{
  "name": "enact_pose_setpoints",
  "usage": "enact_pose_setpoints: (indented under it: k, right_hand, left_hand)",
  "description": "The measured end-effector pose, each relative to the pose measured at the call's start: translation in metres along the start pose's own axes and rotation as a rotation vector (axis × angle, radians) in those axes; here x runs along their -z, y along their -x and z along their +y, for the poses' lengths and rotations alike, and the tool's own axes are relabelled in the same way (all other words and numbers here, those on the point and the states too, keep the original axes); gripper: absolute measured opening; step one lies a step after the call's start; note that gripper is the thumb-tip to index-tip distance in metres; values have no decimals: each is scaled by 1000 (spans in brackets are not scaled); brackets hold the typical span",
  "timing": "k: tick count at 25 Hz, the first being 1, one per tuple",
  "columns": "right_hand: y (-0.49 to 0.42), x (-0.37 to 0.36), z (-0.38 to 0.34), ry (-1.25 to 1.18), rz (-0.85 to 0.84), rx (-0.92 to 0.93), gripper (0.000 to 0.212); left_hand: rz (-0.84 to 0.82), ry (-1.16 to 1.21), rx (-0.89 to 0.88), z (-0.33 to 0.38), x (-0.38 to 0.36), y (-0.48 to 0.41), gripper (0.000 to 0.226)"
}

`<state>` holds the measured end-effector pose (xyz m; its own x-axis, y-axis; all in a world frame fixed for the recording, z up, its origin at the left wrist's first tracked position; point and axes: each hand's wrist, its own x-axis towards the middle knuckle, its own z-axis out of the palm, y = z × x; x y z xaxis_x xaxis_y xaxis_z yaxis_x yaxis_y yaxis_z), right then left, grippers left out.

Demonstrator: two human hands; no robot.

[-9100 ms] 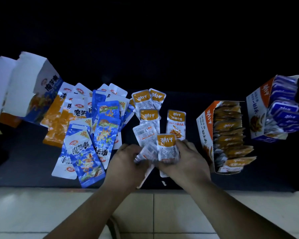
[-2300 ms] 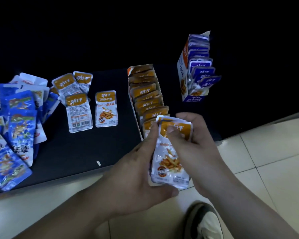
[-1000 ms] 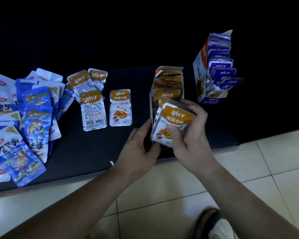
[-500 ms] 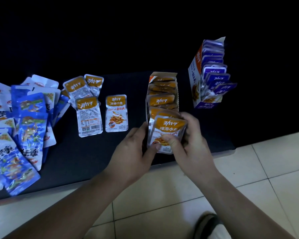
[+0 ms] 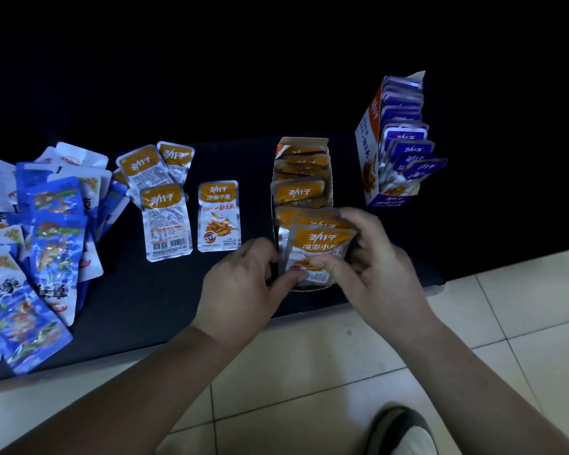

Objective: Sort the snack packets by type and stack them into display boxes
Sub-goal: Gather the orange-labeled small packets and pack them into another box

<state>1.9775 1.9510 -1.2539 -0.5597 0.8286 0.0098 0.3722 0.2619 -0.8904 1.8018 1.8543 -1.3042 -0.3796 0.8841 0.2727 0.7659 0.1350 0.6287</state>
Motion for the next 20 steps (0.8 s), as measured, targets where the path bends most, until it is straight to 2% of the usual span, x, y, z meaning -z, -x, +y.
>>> enact_pose_setpoints:
  k: [2, 4, 8, 11, 15, 17, 20]
  right_hand:
    - [1, -3, -1, -147, 96, -131, 69]
    - [8, -10, -1, -217, 185, -220, 64]
    - [16, -20, -5, -257, 189, -180, 43]
    - [20, -26, -10, -301, 213, -162, 46]
    - [29, -40, -11, -247, 212, -175, 50]
    - [26, -37, -5, -95, 249, -150, 49]
    - [24, -31, -2, 16, 290, -130, 51]
  left_hand:
    - [-2, 16, -31, 1, -3, 0, 42]
    - [-16, 23, -17, 1, -6, 0, 43]
    - [-56, 165, 167, 0, -7, 0, 38]
    - [-46, 250, 93, -1, -3, 9, 18]
    - [-40, 257, 93, -2, -2, 11, 16]
    - [-36, 276, 125, -3, -1, 7, 18]
    - [-54, 315, 178, 3, 4, 3, 38]
